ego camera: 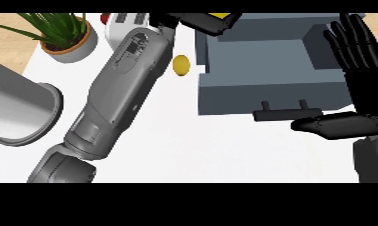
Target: Pick up the cup, place it into the drawer and close the drawer
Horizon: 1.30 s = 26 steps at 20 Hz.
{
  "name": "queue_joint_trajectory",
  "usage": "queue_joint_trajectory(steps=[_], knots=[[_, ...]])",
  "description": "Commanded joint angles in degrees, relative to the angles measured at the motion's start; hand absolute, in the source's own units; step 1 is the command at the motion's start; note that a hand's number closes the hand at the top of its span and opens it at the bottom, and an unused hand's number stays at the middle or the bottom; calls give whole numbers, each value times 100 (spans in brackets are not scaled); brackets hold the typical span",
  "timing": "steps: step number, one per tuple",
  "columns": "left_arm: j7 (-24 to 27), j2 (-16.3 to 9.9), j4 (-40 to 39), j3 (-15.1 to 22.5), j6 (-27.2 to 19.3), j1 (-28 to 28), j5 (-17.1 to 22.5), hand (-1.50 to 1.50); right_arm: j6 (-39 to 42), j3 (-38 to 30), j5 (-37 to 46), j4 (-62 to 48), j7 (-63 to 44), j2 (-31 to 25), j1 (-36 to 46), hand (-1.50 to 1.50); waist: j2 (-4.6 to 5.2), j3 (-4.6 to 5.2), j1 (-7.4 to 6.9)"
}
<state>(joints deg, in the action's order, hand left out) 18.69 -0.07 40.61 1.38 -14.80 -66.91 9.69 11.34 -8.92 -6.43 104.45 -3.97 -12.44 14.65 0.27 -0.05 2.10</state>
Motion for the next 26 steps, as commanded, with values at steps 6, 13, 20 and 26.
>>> queue_joint_trajectory(steps=[6, 13, 20, 26], knots=[[-415, 7, -1866, 559, -599, -1144, 275, 150, -81, 167, 31, -92, 62, 183, 276, -150, 93, -5, 250], [-865, 7, -2337, 1425, 17, -1083, 683, 150, 175, 239, 7, -362, 140, 33, 516, -150, 179, -11, 572], [-695, 7, -2330, 1929, -55, -837, 881, -150, 255, 301, -168, -314, -68, 14, 946, -150, 248, -6, 911], [-146, 7, -1977, 1700, -54, -397, 1670, -150, 858, 876, -663, -299, 2, 329, 753, -150, 269, 0, 1010]])
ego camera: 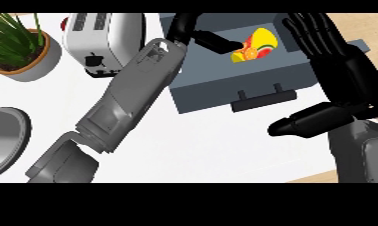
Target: Pick up the cup, place it into the drawer and close the drawer
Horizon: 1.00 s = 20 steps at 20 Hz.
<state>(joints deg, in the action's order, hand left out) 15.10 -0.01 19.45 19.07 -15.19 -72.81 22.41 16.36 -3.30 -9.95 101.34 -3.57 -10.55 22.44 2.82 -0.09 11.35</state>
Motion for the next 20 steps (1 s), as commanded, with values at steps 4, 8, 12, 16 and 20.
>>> queue_joint_trajectory(steps=[4, 8, 12, 16, 20], knots=[[723, 1, 489, -248, 232, 68, 838, -150, 1126, 694, -745, -43, -24, 16, 109, 150, 30, 7, 14], [1094, 1, 505, -307, -105, 46, 1150, -150, 1751, 1096, -710, -100, -478, -445, -22, 150, -54, 10, -114], [1362, 1, 380, -328, -240, 136, 1324, -150, 2159, 1353, -276, 66, -927, -1090, -156, 150, -129, 13, -323], [1321, 1, 263, -365, -252, 31, 1425, -150, 1780, 1490, 978, 278, -768, -1215, -360, -150, -194, 6, -648], [1413, 1, 416, -394, -245, 122, 1607, -150, 1354, 1921, 2349, -342, -193, -1149, -562, -150, -204, 0, -896]])
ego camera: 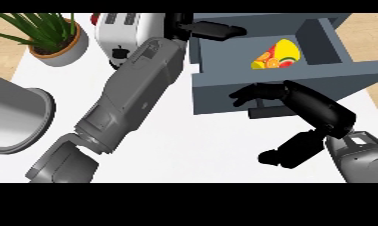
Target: Pick up the cup, place it into the drawer and close the drawer
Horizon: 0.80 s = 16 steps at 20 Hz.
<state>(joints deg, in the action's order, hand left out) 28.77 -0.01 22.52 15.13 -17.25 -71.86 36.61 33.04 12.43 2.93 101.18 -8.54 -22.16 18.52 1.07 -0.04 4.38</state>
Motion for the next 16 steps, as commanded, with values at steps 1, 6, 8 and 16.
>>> queue_joint_trajectory(steps=[1, 6, 8, 16], knots=[[363, 1, 108, 17, 60, 315, 231, -150, -501, 404, 1081, -276, 42, 178, -107, -150, -39, 2, -211], [60, -79, 407, -188, 289, 343, 175, -150, -968, 749, 2100, -2026, 993, 231, -68, -150, -85, -3, -598], [275, -92, 563, -173, 414, 728, 170, -150, -1072, 900, 2325, -2721, 1297, 355, 198, -150, -83, -3, -691], [91, -535, 1259, -135, 795, 1440, 199, -150, -1832, 448, 2778, -5577, 2329, 646, 1546, 150, -48, -13, -959]])
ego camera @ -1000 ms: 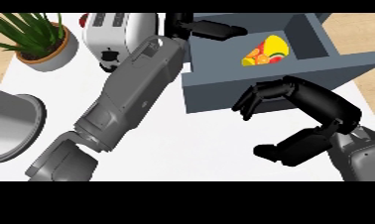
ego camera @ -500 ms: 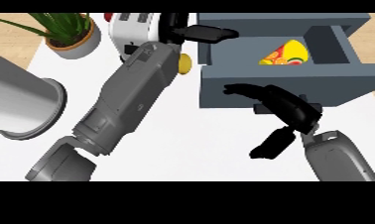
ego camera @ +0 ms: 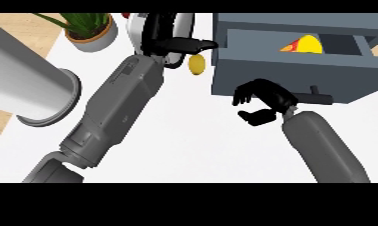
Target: Pick up the cup, place it into the drawer and close the drawer
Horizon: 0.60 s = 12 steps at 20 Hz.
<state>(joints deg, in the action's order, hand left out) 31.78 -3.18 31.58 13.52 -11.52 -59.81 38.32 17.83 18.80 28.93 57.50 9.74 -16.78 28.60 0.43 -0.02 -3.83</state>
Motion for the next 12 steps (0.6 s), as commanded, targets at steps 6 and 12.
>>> queue_joint_trajectory(steps=[6, 12], knots=[[-161, -437, 754, 58, 474, 759, 53, -150, -955, -903, 4, -2293, 1235, 23, 1291, 150, 83, -28, -386], [-324, -784, 989, 21, 717, 921, 94, -150, -1170, -1552, -270, -2959, 1385, -358, 2119, 150, 188, -32, -548]])
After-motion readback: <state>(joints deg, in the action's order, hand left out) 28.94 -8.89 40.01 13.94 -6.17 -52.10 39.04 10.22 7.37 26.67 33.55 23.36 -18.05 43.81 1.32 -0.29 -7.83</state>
